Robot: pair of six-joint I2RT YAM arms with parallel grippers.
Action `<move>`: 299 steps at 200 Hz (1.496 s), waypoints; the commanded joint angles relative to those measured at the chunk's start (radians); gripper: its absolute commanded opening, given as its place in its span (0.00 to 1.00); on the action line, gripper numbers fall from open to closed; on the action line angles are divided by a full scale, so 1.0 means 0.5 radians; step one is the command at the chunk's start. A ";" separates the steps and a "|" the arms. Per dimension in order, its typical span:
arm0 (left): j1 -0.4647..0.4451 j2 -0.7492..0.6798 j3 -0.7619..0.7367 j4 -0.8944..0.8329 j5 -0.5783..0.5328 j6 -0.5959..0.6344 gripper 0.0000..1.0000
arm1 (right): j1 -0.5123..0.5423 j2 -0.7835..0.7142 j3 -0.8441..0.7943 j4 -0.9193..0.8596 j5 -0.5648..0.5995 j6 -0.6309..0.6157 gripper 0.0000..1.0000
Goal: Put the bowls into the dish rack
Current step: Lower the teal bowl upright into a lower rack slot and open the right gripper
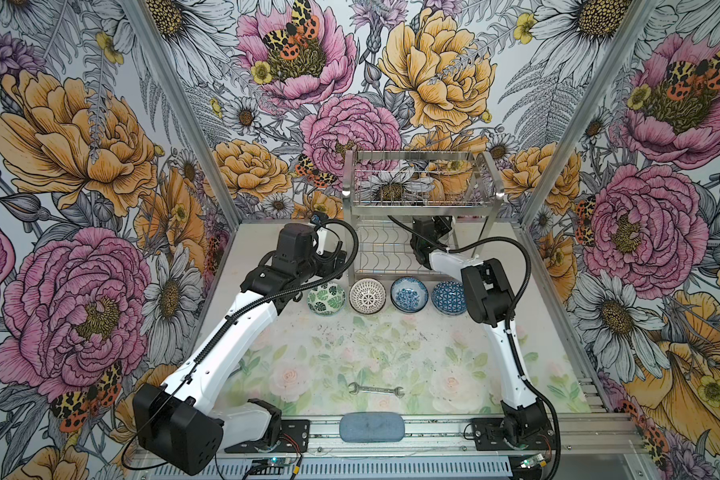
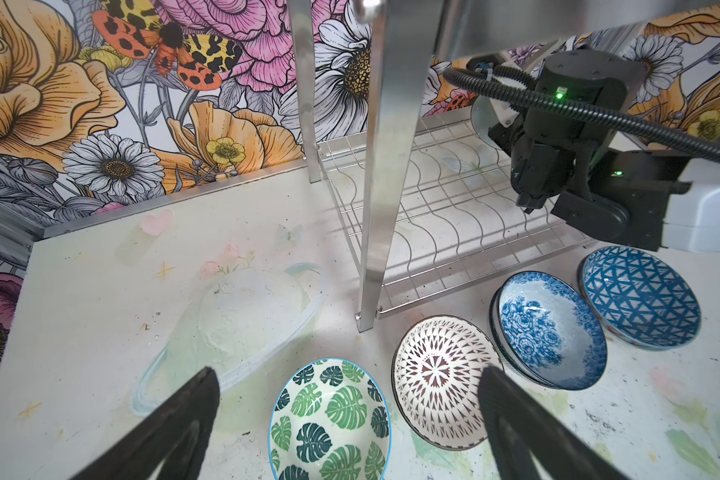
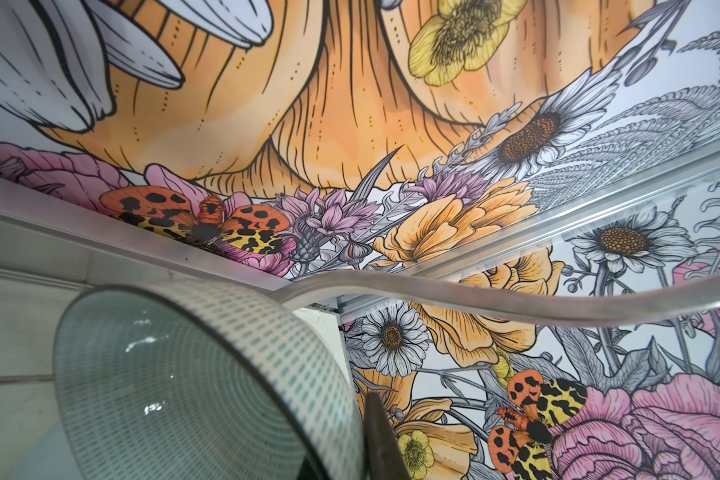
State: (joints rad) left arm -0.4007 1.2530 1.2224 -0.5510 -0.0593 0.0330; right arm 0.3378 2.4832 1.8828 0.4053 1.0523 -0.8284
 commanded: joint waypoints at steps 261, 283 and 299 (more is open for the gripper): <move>0.023 -0.011 0.027 -0.012 0.085 -0.043 0.99 | 0.058 -0.600 -0.413 -0.626 -0.176 0.553 0.98; 0.021 -0.018 0.031 -0.024 0.088 -0.050 0.99 | 0.088 -0.776 -0.566 -0.736 -0.348 0.656 1.00; 0.034 -0.013 0.027 -0.024 0.103 -0.054 0.99 | 0.107 -0.932 -0.733 -0.848 -0.568 0.807 1.00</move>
State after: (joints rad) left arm -0.3943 1.2530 1.2228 -0.5591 -0.0353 0.0250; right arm 0.3691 2.1220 1.6138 0.0814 0.9276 -0.5476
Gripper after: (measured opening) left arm 0.986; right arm 0.995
